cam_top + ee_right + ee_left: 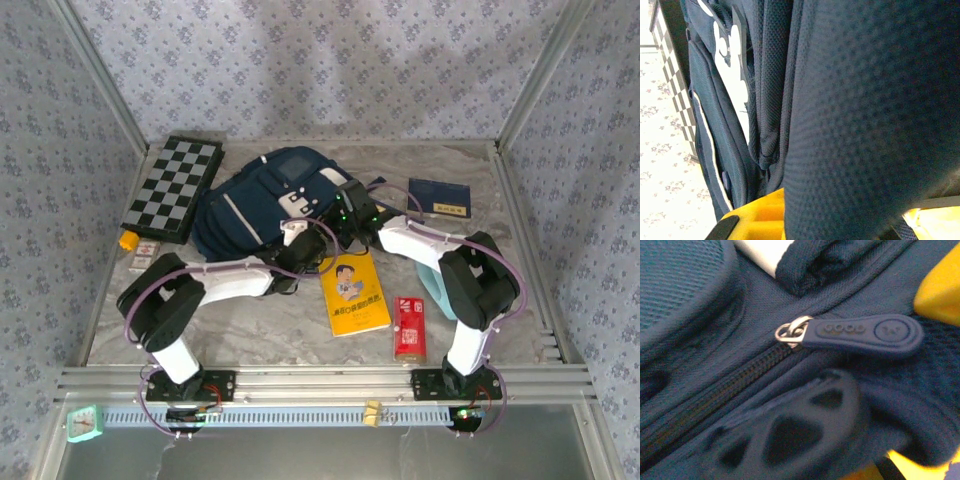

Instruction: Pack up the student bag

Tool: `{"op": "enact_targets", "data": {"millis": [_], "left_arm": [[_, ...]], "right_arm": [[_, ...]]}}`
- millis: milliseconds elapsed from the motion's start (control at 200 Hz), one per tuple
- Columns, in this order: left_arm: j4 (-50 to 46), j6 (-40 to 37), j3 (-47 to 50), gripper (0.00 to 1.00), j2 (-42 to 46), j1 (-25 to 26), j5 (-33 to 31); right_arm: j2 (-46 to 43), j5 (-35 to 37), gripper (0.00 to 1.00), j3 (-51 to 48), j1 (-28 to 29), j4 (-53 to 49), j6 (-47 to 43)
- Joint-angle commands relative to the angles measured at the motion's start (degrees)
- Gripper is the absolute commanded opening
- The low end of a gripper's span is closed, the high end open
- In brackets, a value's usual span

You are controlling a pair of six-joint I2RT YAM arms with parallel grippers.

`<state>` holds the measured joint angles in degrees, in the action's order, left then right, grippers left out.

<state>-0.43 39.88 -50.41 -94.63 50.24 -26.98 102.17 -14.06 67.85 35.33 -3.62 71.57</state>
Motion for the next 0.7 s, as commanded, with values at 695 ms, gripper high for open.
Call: {"op": "enact_targets", "data": {"millis": [695], "left_arm": [[-15.2,-7.8,10.0,0.0,20.4,-5.9,15.2]], "right_arm": [[1.7,-3.3,0.0,8.5,-5.6,-2.8,-4.8]]}}
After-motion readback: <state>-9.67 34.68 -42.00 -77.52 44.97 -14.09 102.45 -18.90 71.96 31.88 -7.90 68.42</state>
